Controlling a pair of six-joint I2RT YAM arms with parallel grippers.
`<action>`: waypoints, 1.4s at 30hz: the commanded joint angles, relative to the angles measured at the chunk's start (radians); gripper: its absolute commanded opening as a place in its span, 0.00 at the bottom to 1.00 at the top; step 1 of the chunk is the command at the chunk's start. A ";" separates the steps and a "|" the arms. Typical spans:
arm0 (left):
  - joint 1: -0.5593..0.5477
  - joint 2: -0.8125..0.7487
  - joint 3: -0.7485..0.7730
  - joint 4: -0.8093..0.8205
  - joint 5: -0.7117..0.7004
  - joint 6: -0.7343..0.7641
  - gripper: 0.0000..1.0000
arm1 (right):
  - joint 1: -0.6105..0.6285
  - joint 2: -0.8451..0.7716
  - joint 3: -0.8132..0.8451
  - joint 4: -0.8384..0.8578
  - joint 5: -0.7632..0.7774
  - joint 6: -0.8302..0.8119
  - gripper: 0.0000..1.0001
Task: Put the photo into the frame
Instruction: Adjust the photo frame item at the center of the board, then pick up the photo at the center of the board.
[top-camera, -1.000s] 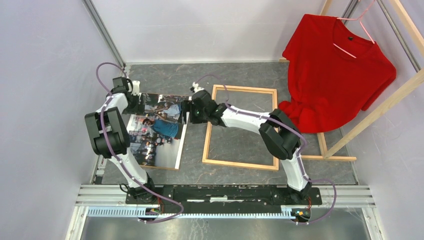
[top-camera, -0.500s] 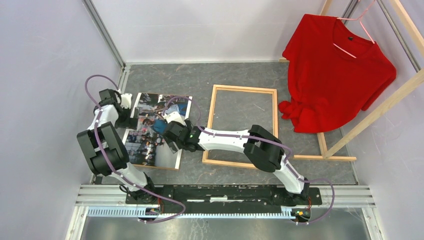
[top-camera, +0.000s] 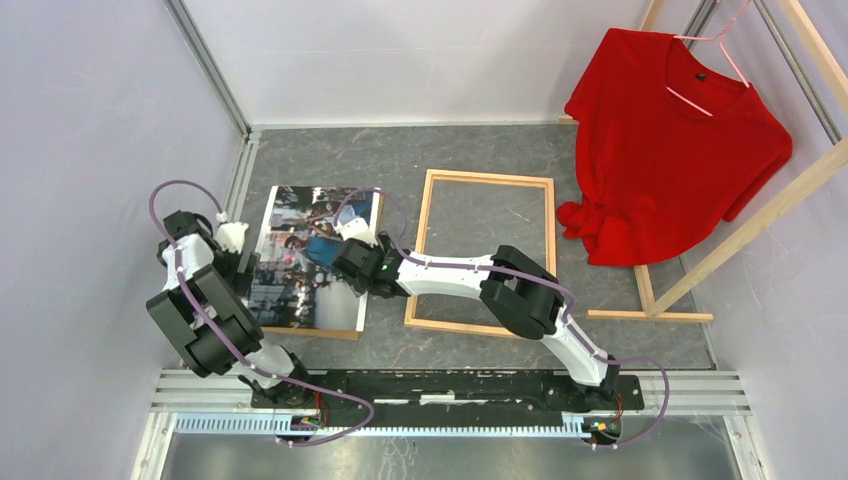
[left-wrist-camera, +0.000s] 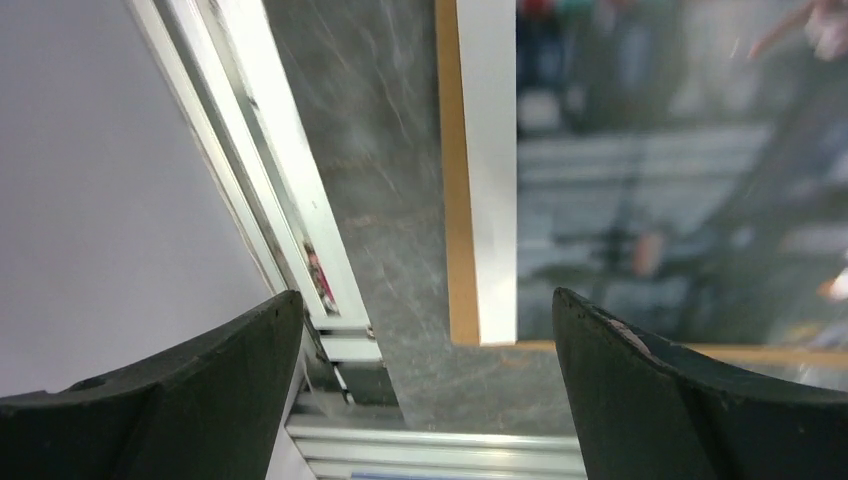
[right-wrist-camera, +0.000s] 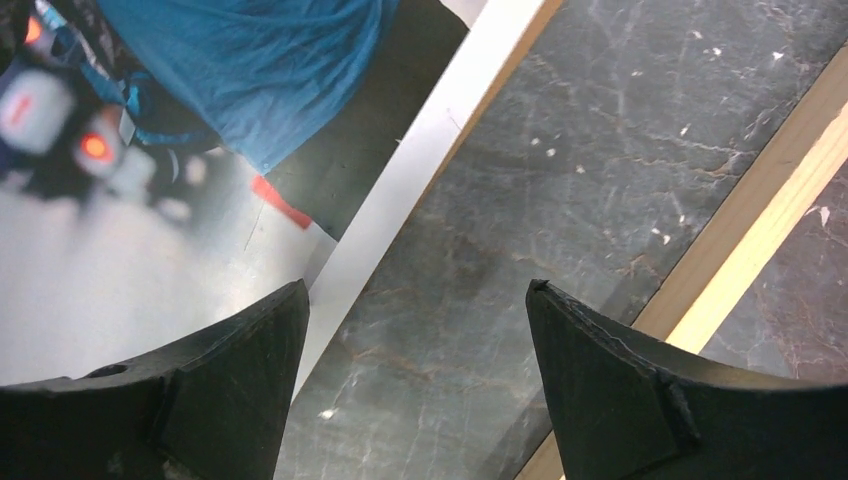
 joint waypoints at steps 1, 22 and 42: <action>0.076 -0.055 -0.040 -0.110 0.004 0.235 1.00 | -0.068 0.006 -0.032 0.014 -0.005 0.035 0.86; -0.030 0.059 -0.008 0.139 0.054 -0.022 0.91 | -0.211 -0.111 -0.157 0.149 -0.374 0.245 0.85; -0.133 0.139 -0.136 0.251 -0.030 -0.021 0.85 | -0.278 -0.089 -0.335 0.472 -0.845 0.427 0.81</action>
